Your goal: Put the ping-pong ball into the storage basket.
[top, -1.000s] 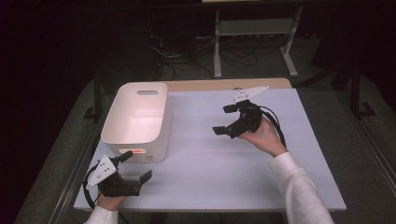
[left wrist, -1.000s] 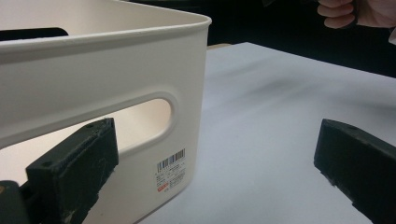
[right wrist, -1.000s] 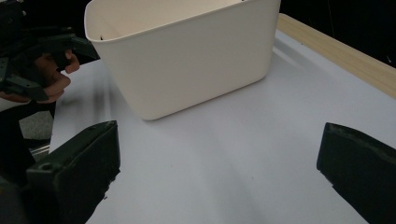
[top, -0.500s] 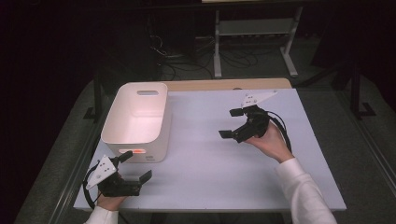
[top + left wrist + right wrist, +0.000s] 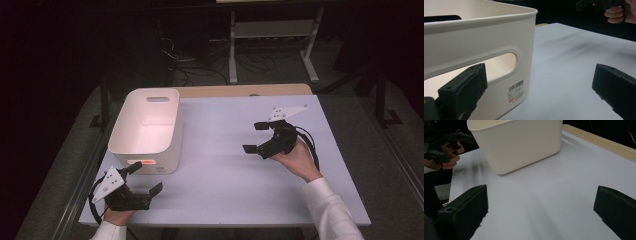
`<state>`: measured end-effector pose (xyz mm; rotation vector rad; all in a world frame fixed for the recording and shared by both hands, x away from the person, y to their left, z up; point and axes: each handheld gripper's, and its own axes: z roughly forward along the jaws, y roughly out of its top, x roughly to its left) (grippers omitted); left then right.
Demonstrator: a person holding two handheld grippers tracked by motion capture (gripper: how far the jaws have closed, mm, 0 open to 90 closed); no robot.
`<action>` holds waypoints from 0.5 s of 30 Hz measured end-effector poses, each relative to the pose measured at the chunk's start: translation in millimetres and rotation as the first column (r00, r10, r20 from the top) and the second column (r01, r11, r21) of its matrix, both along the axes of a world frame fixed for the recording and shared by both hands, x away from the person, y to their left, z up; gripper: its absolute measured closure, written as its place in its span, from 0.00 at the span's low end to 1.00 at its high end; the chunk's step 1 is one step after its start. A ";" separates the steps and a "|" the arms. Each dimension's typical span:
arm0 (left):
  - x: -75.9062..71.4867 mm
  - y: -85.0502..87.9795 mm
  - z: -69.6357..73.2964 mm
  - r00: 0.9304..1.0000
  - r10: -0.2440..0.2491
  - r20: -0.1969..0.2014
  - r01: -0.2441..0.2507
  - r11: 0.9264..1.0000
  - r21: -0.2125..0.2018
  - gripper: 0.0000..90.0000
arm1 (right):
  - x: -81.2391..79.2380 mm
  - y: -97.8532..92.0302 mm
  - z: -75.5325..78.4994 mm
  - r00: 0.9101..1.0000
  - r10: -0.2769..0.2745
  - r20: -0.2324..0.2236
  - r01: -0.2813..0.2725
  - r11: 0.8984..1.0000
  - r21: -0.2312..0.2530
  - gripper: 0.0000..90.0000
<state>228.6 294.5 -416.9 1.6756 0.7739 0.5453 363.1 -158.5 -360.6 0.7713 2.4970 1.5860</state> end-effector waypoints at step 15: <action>0.0 0.0 -0.2 1.000 -0.002 0.003 0.002 1.000 0.001 0.00 | -12.1 -15.7 -10.1 1.000 -0.024 0.008 0.023 1.000 0.019 0.00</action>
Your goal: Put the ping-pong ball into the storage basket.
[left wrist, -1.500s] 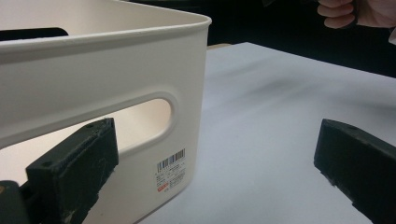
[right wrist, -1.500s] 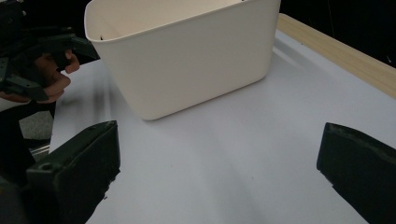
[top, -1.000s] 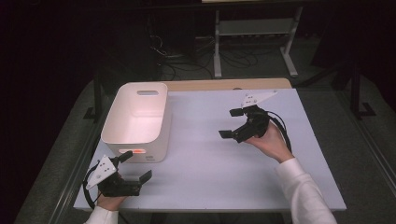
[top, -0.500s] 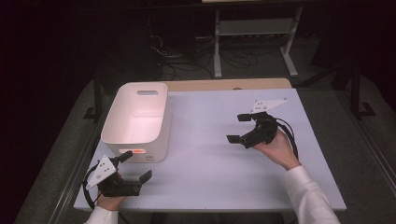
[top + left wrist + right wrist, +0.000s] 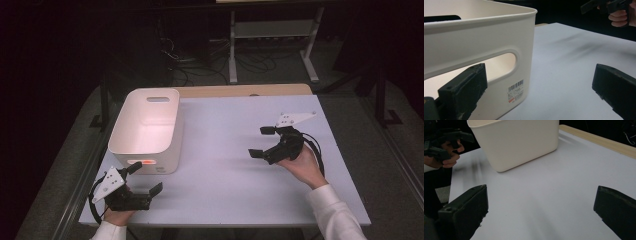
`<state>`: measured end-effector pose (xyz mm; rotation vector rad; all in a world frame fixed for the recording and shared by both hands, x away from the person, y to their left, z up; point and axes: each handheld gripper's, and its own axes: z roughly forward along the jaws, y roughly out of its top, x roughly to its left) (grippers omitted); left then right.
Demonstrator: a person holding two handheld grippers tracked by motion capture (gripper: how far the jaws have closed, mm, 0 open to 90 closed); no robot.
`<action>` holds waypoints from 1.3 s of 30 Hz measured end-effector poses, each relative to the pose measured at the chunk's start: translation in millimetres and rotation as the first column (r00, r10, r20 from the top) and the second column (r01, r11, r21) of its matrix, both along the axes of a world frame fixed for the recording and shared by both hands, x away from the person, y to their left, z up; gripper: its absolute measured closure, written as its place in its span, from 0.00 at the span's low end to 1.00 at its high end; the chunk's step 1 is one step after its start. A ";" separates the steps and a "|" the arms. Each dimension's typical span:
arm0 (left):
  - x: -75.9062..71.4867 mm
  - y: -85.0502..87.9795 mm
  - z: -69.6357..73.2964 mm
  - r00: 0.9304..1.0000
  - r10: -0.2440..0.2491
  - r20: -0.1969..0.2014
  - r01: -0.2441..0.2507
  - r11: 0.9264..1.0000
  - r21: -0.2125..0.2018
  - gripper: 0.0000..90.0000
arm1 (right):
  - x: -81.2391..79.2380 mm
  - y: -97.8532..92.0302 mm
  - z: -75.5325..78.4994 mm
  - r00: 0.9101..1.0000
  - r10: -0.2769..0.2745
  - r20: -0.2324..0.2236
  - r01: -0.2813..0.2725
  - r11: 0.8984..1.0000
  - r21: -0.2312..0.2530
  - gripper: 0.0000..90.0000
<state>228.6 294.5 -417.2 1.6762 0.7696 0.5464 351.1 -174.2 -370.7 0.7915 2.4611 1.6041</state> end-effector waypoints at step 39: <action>-1.3 -0.4 0.3 1.000 -0.002 -0.002 0.002 1.000 -0.010 0.00 | -32.9 -47.8 -32.6 0.994 -0.107 0.030 0.105 0.993 0.057 0.00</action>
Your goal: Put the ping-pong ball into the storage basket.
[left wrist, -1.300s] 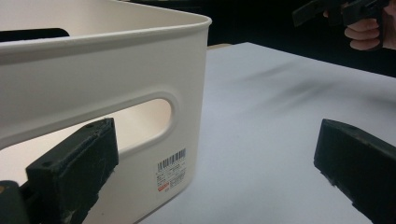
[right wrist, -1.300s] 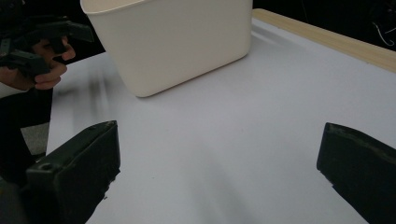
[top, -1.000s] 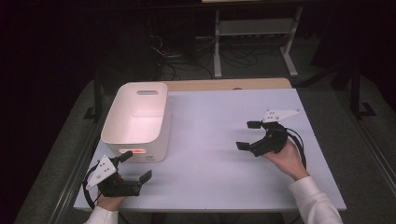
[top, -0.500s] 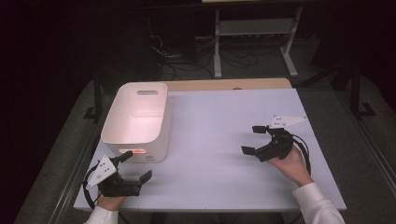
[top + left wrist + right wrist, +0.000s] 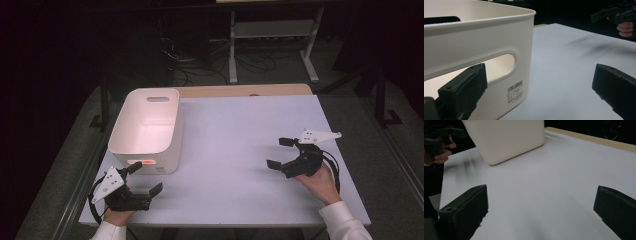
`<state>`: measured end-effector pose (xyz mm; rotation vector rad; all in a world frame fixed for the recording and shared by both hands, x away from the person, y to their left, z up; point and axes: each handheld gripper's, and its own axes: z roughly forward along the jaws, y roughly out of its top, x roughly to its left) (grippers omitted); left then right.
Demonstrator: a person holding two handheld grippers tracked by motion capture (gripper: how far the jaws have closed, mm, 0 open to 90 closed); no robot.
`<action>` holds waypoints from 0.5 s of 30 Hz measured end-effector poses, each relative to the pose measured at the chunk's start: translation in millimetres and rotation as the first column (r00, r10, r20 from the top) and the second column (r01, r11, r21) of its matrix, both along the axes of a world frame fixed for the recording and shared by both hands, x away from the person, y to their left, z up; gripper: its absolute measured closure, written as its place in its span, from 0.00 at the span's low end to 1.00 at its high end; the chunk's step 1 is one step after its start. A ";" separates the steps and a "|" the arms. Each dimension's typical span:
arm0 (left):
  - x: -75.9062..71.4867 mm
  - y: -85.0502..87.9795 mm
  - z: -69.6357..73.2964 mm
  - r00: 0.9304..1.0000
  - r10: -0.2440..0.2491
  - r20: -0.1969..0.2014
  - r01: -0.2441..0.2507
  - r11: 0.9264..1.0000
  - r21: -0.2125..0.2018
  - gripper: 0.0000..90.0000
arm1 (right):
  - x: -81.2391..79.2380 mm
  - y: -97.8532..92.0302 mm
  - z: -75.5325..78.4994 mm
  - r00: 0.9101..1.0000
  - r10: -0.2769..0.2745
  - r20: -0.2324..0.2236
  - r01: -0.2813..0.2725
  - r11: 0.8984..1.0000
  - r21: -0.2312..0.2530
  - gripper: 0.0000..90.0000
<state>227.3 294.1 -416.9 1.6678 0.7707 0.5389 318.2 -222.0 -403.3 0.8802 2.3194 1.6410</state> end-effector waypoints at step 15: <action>-1.8 1.3 1.2 1.000 -0.016 0.007 0.016 1.000 -0.005 0.00 | -13.3 -14.8 -14.1 0.998 -0.067 0.019 0.066 0.998 0.021 0.00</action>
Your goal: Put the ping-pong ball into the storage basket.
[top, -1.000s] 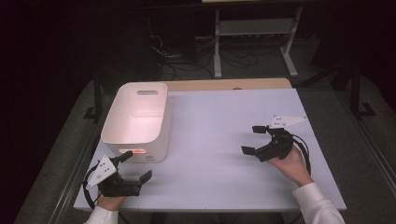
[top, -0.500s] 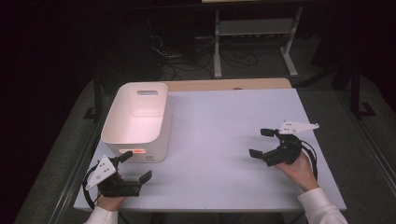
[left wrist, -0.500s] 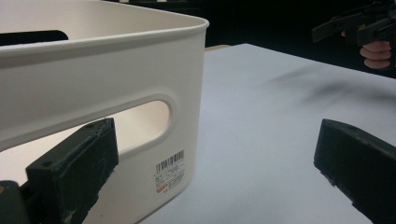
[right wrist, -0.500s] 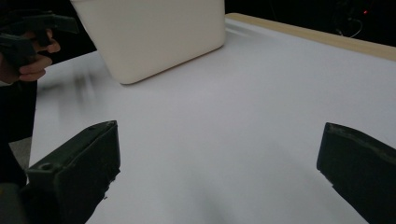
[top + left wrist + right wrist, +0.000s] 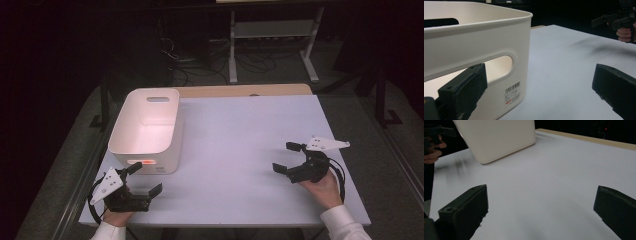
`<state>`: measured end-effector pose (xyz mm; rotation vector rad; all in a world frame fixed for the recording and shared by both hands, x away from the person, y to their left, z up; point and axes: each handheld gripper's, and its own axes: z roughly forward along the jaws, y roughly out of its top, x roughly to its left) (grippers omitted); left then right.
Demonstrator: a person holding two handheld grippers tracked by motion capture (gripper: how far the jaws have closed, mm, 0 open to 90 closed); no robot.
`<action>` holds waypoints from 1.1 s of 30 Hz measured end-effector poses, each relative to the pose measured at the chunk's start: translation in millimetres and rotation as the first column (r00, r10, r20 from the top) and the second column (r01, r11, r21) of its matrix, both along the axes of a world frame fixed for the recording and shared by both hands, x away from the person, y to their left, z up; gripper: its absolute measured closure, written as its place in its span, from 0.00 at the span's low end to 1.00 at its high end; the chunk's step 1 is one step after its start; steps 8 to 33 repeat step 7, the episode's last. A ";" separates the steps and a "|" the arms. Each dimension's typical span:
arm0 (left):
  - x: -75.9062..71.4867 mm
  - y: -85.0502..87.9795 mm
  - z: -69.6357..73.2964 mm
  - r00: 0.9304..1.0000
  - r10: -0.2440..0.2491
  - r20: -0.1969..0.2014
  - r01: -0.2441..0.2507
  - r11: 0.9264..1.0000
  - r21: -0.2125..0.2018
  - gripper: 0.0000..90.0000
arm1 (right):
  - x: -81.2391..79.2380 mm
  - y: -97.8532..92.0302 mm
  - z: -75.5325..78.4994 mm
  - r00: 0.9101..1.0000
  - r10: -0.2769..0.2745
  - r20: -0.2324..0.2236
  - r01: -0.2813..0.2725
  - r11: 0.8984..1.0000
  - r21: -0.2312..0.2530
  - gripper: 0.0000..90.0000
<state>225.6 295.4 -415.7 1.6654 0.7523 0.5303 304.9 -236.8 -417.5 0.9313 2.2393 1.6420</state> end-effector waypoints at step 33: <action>0.1 -0.4 0.2 1.000 -0.005 -0.004 0.005 1.000 -0.002 0.00 | -2.8 0.8 1.2 1.000 -0.008 0.011 0.008 1.000 0.010 0.00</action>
